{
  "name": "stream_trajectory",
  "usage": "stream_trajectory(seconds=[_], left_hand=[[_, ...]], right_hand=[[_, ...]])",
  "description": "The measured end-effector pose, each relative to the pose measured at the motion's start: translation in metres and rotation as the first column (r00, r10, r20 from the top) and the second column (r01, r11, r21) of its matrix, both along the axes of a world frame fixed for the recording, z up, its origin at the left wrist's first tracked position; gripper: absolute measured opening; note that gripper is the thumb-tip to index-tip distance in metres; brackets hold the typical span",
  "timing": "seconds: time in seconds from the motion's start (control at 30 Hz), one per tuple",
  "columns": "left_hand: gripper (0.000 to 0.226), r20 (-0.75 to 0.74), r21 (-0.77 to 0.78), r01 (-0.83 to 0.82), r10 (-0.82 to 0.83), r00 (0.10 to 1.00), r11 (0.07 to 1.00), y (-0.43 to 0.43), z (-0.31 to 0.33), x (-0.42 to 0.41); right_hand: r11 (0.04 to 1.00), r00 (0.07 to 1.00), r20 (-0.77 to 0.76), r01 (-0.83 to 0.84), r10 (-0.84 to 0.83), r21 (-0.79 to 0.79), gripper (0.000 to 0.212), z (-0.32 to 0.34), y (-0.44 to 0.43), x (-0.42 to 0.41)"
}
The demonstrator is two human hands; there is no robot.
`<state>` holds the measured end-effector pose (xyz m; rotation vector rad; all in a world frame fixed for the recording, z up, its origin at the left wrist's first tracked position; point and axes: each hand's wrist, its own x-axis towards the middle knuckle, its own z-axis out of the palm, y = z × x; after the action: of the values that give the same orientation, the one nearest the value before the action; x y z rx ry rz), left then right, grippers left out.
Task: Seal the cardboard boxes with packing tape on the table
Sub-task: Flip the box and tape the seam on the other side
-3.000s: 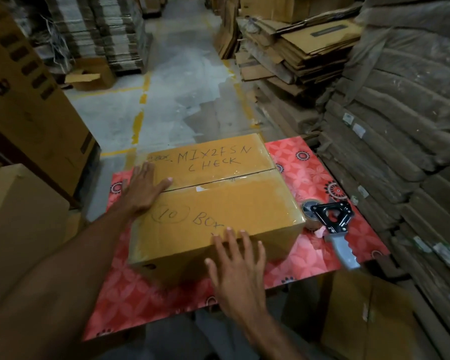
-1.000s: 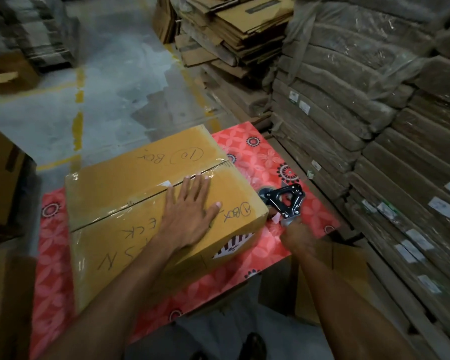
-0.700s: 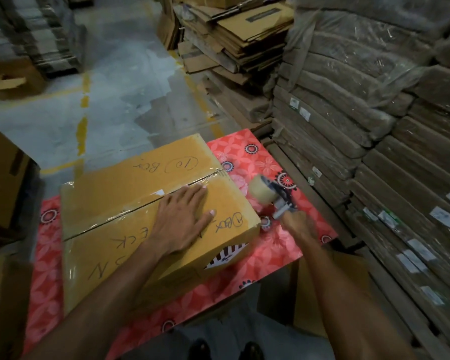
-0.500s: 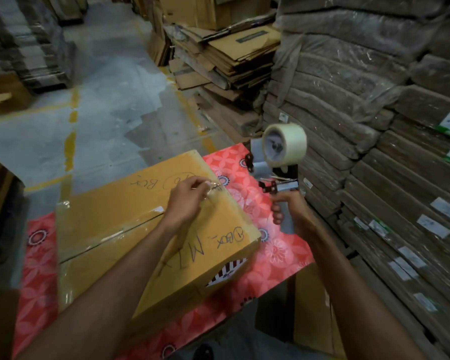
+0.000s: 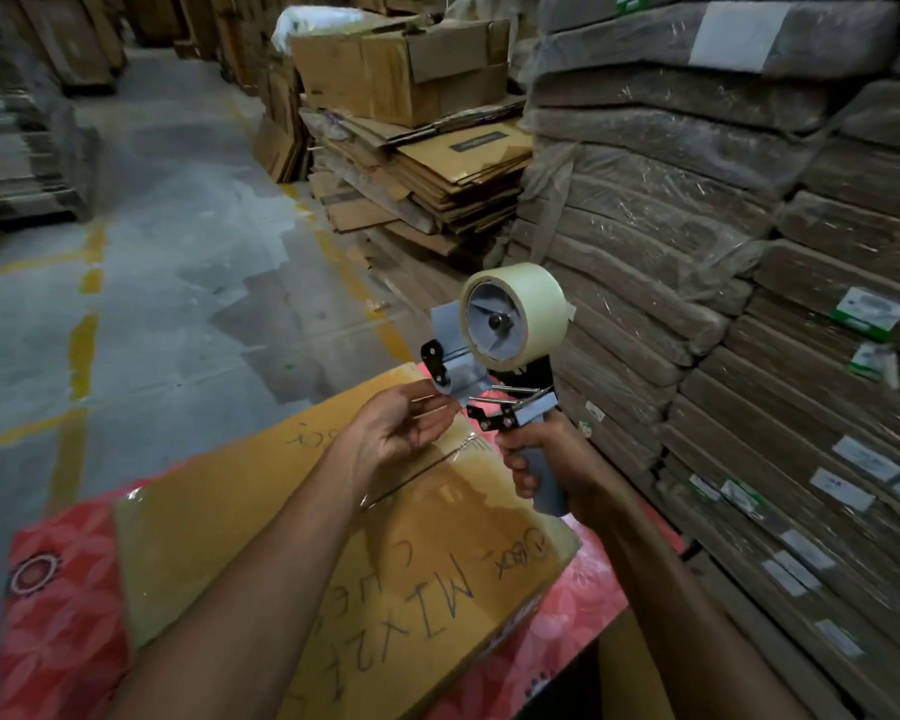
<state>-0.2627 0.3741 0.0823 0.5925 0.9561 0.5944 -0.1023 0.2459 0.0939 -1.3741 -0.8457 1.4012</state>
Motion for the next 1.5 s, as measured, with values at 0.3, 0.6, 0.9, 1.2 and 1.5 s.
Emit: stream_trajectory(seconds=[0.3,0.6,0.9,1.2,1.5], left_hand=[[0.028,-0.201,0.25,0.152,-0.103,0.974,0.956,0.055,-0.006,-0.014],[0.016,-0.455,0.439,0.164,0.061,0.888,0.883,0.139,-0.012,-0.024],[0.018,-0.516,0.475,0.087,0.198,0.833,0.876,0.144,-0.058,-0.003],[0.014,-0.633,0.451,0.177,0.173,0.755,0.875,0.148,-0.063,-0.006],[0.041,-0.873,0.341,0.426,0.114,0.475,0.838,0.157,-0.072,-0.009]], right_hand=[[0.998,0.98,0.194,0.027,-0.038,0.055,0.016,-0.012,0.011,-0.017],[0.983,0.968,0.21,0.159,-0.137,-0.089,0.013,-0.038,0.006,-0.012],[0.975,0.97,0.178,0.187,-0.164,-0.12,0.013,-0.042,0.02,-0.018],[0.969,0.972,0.183,0.182,-0.151,-0.165,0.016,-0.046,0.026,-0.018],[0.944,0.955,0.253,0.219,-0.156,-0.248,0.014,-0.046,0.03,-0.021]])
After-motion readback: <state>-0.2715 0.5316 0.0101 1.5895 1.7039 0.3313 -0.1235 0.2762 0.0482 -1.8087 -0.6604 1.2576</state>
